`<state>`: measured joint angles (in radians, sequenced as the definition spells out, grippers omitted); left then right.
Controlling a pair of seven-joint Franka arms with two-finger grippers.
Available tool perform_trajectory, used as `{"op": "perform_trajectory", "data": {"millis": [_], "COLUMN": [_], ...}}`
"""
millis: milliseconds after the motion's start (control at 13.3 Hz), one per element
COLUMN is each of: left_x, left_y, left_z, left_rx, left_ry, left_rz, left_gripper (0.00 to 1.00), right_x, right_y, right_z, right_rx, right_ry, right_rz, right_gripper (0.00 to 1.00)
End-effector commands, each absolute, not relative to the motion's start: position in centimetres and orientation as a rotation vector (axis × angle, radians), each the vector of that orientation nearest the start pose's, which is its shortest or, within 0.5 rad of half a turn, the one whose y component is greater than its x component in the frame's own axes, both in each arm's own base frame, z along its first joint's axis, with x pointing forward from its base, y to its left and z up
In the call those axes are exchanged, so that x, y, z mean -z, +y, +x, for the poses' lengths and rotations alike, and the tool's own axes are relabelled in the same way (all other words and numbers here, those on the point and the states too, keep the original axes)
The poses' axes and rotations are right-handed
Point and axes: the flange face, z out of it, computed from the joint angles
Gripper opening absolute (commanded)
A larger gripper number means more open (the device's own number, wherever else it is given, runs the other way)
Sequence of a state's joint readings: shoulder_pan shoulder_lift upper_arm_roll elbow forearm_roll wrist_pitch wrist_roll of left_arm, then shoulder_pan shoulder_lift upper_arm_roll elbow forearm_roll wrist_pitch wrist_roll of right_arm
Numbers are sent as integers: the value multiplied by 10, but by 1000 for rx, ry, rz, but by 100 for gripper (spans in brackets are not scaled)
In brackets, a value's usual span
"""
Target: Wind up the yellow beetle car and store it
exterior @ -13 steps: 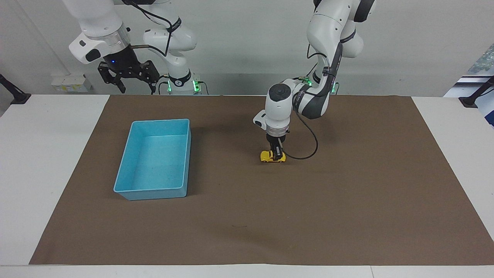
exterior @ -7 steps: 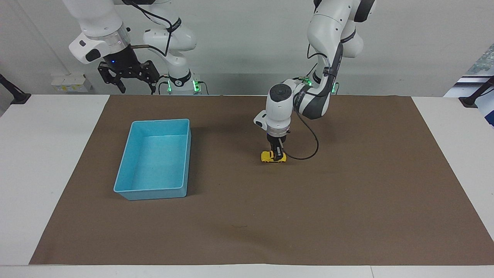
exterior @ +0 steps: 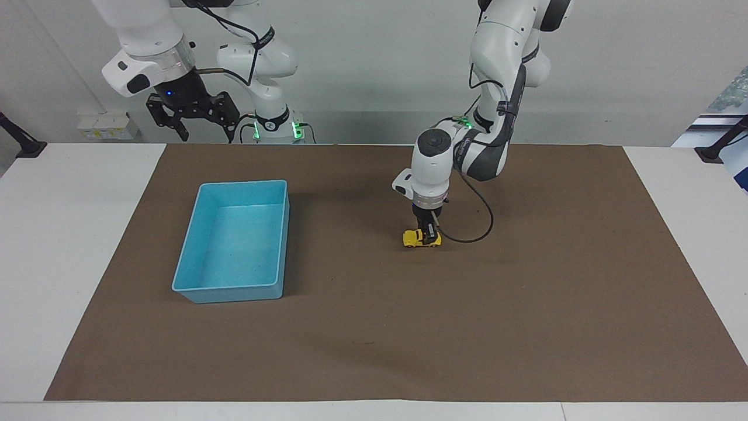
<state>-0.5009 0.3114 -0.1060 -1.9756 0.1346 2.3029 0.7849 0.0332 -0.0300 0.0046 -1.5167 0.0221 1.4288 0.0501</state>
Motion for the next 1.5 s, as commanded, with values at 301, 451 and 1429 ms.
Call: {"op": "perform_trajectory", "data": {"millis": [301, 451, 1429], "left_x": [-294, -296, -294], "left_y": [-281, -272, -203], "left_z": [514, 515, 531], "left_rx": [-49, -56, -178], "left_ry": [2110, 2106, 2154], "left_rz": [-2217, -2220, -2200], "left_gripper": [0, 0, 99], "right_x": [-654, -654, -653], "right_y": [19, 20, 22], "right_z": [526, 526, 522], "right_rx": [-78, -76, -104], "right_ry": [10, 10, 1], "right_rz": [-3113, -3114, -3121], "right_gripper": [100, 100, 100]}}
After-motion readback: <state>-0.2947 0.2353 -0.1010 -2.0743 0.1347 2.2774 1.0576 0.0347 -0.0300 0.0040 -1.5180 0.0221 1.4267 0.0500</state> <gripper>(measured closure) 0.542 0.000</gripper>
